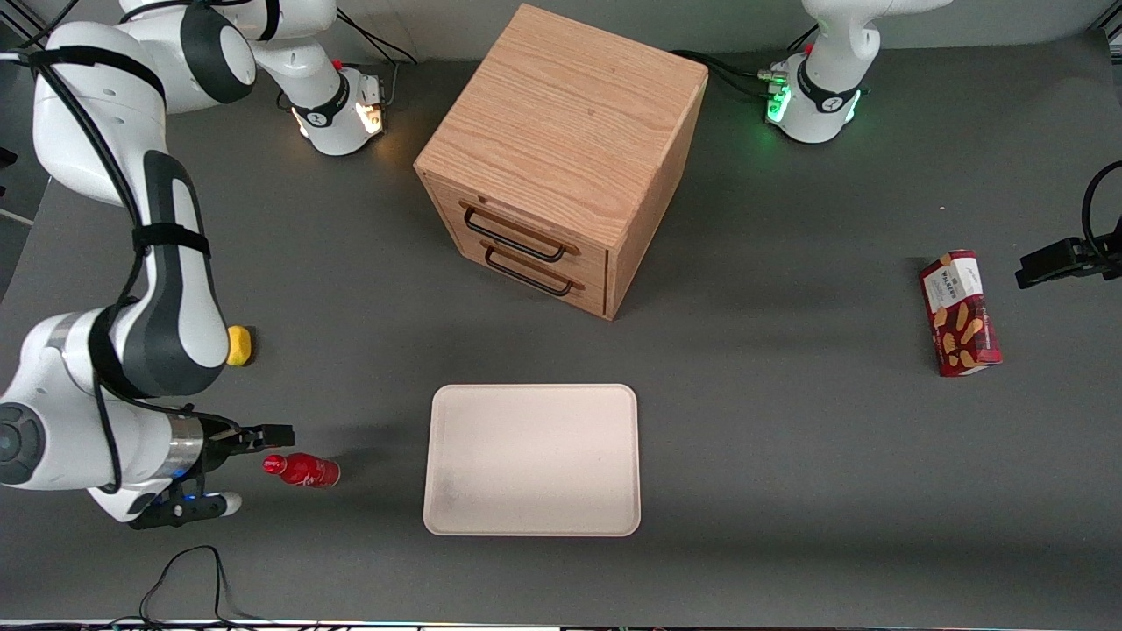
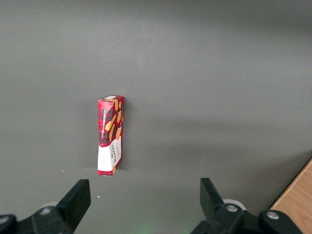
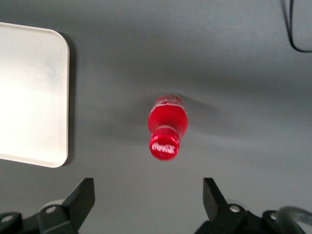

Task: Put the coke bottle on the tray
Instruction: 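Lower the open right gripper around the bottle and close on it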

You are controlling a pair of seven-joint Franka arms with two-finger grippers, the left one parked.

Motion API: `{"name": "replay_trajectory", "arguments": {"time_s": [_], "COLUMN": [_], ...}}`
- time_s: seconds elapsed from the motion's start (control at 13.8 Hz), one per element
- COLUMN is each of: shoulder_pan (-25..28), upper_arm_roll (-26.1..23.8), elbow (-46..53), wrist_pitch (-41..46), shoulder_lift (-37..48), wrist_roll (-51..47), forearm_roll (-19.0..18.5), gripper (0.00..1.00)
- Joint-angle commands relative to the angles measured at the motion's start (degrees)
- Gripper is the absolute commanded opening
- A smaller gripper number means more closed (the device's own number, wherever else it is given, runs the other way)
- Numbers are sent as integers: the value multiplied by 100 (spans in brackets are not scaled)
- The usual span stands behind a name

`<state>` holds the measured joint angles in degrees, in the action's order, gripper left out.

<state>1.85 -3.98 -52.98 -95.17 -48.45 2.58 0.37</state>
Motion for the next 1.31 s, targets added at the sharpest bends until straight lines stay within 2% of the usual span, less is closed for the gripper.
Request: {"name": "replay_trajectory", "arguments": {"time_s": [0.0,0.36,1.09,1.24], "shoulder_pan": [35,35,35,35], "upper_arm_roll": [-41,-32,-24,-24], "elbow": [270,262,174,165], "wrist_pitch": [-176,-642,-617,-617], "shoulder_lift": [-235,-393,-411,-411], "wrist_roll": [15,23,24,24], "forearm_roll": [-186,-292,-362,-371], "gripper": [98,98,94,86]}}
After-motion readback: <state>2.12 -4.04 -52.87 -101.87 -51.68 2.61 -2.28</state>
